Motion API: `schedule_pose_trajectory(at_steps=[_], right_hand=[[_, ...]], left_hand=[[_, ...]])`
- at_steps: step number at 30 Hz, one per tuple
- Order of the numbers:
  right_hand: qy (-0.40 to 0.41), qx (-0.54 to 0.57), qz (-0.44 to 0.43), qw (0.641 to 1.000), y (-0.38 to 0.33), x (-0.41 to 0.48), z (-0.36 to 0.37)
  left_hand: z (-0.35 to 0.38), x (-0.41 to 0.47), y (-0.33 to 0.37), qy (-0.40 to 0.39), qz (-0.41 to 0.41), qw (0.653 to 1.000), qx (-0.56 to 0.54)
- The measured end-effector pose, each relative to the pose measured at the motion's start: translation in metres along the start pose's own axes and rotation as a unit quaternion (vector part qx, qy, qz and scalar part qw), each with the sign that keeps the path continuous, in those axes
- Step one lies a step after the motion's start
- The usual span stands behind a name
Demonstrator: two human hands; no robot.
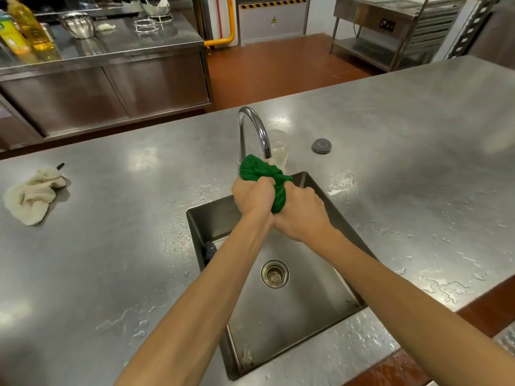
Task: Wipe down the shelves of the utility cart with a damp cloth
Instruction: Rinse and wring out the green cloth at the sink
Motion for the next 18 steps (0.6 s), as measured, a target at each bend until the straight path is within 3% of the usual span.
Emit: schedule_pose_trajectory(at_steps=[3, 8, 18], right_hand=[[-0.047, 0.135, -0.001, 0.990, -0.001, -0.002, 0.008], [-0.163, 0.293, 0.038, 0.941, 0.004, -0.003, 0.036], [-0.246, 0.394, 0.024, 0.886, -0.001, -0.013, 0.047]], left_hand=[[0.008, 0.003, 0.011, -0.057, 0.078, 0.992, 0.080], [0.023, 0.001, 0.024, -0.174, 0.156, 0.953, 0.194], [0.033, 0.007, 0.013, -0.304, 0.159, 0.919, 0.194]])
Point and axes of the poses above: each hand's wrist, its own x-axis towards the middle knuckle, its own z-axis out of the palm, y = z × x, the point moved 8 cm from there along x, towards the middle knuckle, and after that the axes turned 11 degrees about -x, right-handed, at the moved point
